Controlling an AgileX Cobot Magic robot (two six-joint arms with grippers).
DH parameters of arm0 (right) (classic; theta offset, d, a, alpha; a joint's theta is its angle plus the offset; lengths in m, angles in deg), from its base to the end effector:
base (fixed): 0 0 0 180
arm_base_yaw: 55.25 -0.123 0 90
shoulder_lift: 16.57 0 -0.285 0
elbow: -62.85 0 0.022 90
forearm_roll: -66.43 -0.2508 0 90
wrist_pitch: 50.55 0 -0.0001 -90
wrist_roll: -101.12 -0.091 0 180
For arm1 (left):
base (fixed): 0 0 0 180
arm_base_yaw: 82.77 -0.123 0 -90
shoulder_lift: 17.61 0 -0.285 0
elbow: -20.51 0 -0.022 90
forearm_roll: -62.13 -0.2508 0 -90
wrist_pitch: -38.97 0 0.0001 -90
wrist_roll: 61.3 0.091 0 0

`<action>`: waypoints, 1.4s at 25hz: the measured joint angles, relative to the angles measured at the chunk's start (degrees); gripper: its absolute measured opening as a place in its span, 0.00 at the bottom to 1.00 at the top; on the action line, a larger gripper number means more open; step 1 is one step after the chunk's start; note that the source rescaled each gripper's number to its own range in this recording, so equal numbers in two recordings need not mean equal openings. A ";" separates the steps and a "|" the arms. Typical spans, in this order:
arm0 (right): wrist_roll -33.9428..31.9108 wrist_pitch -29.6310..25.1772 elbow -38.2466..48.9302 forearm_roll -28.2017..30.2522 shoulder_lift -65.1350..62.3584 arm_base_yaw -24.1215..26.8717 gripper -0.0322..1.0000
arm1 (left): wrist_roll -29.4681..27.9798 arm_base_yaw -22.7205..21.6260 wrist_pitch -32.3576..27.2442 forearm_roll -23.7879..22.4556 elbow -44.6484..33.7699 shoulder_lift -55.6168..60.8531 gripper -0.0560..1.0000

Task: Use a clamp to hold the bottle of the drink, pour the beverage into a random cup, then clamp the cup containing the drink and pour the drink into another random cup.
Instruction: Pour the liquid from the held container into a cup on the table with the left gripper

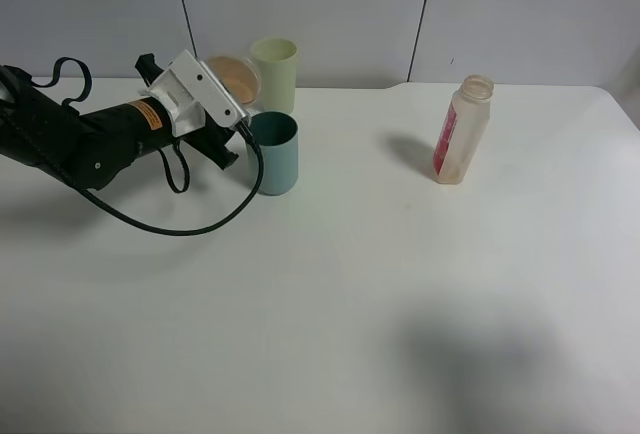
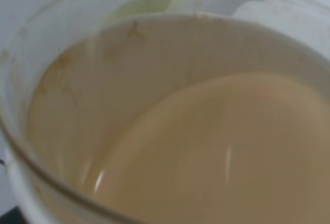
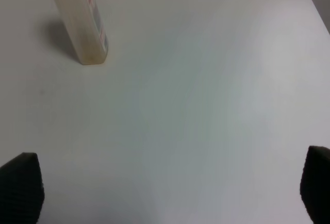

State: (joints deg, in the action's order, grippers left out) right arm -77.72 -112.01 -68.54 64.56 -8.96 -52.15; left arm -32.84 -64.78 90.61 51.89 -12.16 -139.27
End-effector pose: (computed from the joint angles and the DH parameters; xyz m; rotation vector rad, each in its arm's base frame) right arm -0.0056 0.0029 0.2761 0.0330 2.0532 -0.0071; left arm 0.3440 -0.1250 0.1285 0.8885 1.5638 0.0846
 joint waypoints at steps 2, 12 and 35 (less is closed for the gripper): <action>0.00 0.00 0.00 0.00 0.00 0.00 1.00 | 1.84 0.00 0.00 0.00 0.00 0.00 0.05; 0.00 0.00 0.00 0.00 0.00 0.00 1.00 | 8.00 0.00 0.55 0.00 0.00 0.00 0.05; 0.00 0.00 0.00 0.00 0.00 0.00 1.00 | 19.24 0.00 0.93 0.13 0.00 0.97 0.05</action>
State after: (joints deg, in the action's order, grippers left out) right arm -77.72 -112.01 -68.54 64.56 -8.96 -52.15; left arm -13.60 -64.78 91.54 52.02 -12.16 -138.30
